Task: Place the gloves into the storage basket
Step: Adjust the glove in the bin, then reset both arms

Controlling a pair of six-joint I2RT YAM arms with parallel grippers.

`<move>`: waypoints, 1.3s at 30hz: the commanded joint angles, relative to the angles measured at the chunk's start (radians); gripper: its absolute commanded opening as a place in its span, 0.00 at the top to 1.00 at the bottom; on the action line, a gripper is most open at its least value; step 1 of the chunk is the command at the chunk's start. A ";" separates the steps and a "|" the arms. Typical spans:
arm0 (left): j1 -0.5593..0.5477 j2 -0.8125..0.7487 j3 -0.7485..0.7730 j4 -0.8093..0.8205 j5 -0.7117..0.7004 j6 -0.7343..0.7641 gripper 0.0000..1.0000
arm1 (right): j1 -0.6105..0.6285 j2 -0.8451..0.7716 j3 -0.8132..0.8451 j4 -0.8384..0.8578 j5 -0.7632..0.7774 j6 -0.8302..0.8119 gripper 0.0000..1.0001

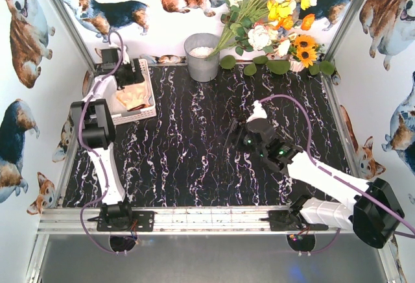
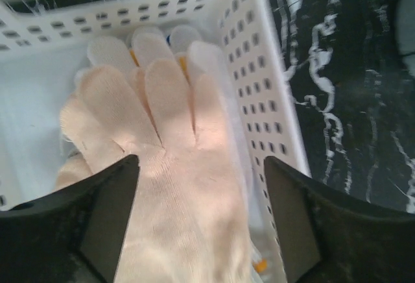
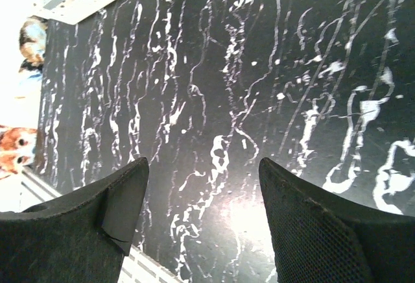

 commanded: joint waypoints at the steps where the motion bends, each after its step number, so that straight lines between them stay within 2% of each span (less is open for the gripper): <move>1: -0.011 -0.201 -0.030 0.082 0.013 -0.013 0.24 | -0.049 -0.063 0.070 -0.051 0.036 -0.108 0.29; 4: -0.016 -0.290 -0.063 0.081 0.016 -0.021 0.19 | -0.099 -0.089 0.089 -0.098 0.026 -0.167 0.27; 7: -0.017 -0.421 -0.186 0.125 -0.023 -0.041 0.16 | -0.182 -0.110 0.102 -0.130 -0.010 -0.222 0.24; 14: -0.015 -0.852 -0.704 0.311 -0.174 -0.107 0.08 | -0.456 -0.172 0.088 -0.198 -0.042 -0.400 0.18; 16: -0.013 -0.981 -0.860 0.361 -0.229 -0.128 0.01 | -0.551 -0.196 0.061 -0.187 -0.050 -0.445 0.15; 21: -0.010 -1.286 -1.239 0.500 -0.393 -0.151 0.00 | -0.758 -0.226 -0.028 -0.112 -0.130 -0.465 0.01; 26: -0.010 -1.467 -1.541 0.699 -0.494 -0.156 0.00 | -0.793 -0.285 -0.163 -0.032 -0.007 -0.498 0.00; 29: -0.011 -1.473 -1.672 0.850 -0.538 -0.156 0.00 | -0.793 -0.367 -0.325 0.170 0.013 -0.593 0.00; 33: -0.011 -1.333 -1.749 1.103 -0.474 -0.099 0.00 | -0.793 -0.415 -0.513 0.451 0.065 -0.625 0.00; 36: -0.011 -1.153 -1.756 1.302 -0.410 -0.053 0.00 | -0.793 -0.327 -0.547 0.587 0.055 -0.652 0.00; 39: -0.012 -0.964 -1.712 1.445 -0.372 -0.038 0.00 | -0.792 -0.201 -0.491 0.625 0.010 -0.687 0.00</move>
